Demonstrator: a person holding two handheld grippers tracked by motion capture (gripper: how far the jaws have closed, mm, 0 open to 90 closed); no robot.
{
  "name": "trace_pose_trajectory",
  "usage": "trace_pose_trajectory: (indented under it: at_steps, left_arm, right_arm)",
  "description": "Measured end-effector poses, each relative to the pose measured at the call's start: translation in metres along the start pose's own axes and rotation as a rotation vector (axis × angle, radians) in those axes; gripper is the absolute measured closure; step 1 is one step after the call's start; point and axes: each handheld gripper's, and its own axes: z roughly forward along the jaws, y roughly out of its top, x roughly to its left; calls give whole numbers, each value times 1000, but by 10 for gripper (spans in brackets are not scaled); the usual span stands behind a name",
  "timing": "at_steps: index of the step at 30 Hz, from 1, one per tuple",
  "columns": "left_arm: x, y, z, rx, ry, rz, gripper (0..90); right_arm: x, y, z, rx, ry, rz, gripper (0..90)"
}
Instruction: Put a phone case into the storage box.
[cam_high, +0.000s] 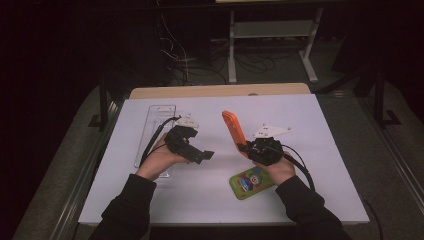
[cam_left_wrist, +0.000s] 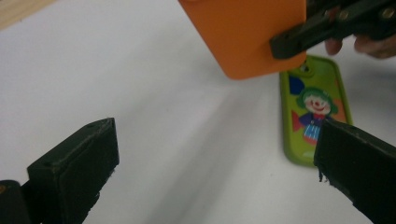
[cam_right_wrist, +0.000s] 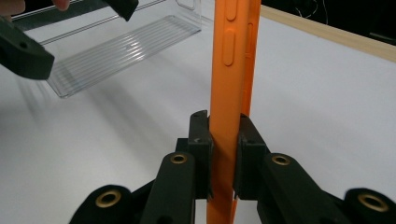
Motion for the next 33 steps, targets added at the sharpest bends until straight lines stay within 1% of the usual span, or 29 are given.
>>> trace_pose_trajectory:
  at_steps: [1, 2, 4, 5, 6, 7, 8, 9, 11, 12, 16, 18, 20, 22, 24, 25, 27, 28, 30, 32, 33]
  left_arm:
    - [0, 3, -1, -4, -2, -2, 0]
    - [0, 5, 0, -14, 3, 6, 0]
    - [0, 11, 0, -29, 4, 6, 0]
    - [1, 14, -1, -36, 2, 15, 0]
    - [1, 17, 0, -54, -5, -7, 0]
    - [2, 20, 0, -57, -11, 5, 0]
    - [2, 23, 0, -65, -18, -3, 0]
    - [3, 26, 1, -70, -23, -1, 0]
    - [4, 32, 2, -78, -44, -9, 0]
    - [4, 34, 2, -71, -45, -3, 0]
    - [4, 44, 7, -88, -58, -17, 0]
    - [5, 47, 9, -102, -67, -26, 0]
    - [5, 49, 11, -114, -68, -35, 0]
    - [6, 51, 14, -117, -74, -43, 0]
    - [6, 52, 17, -130, -84, -50, 0]
    - [7, 53, 18, -128, -85, -43, 0]
    - [6, 54, 20, -137, -89, -46, 0]
    - [6, 55, 22, -145, -91, -51, 0]
    - [5, 57, 23, -157, -97, -60, 0]
    - [5, 58, 25, -163, -103, -55, 0]
    - [3, 58, 26, -161, -107, -68, 0]
  right_arm:
    - [0, 0, 0, -1, 1, 0, 782]
    - [-1, 1, -1, -4, -2, -3, 783]
    - [-1, 1, -3, -9, -2, 12, 782]
    - [-2, 2, -3, -14, -3, 10, 783]
    - [-2, 2, -4, -16, -1, 16, 783]
    - [-2, 2, -5, -19, -1, 16, 783]
    - [-2, 2, -5, -24, -1, 11, 783]
    - [-2, 2, -5, -25, -2, 9, 783]
    - [-2, 3, -5, -28, 2, 16, 783]
    - [-2, 3, -6, -30, 4, 14, 783]
    - [-1, 4, -6, -32, 11, 31, 784]
    - [0, 4, -6, -35, 16, 37, 784]
    - [0, 4, -6, -40, 22, 43, 784]
    - [1, 5, -6, -48, 27, 33, 784]
    - [3, 5, -6, -45, 28, 36, 784]
    - [3, 5, -6, -43, 28, 33, 784]
    - [4, 5, -5, -44, 33, 33, 783]
    - [5, 5, -5, -45, 35, 26, 784]
    - [6, 5, -4, -46, 39, 29, 784]
    - [7, 6, -3, -48, 41, 20, 783]
    - [8, 6, -3, -48, 44, 25, 784]
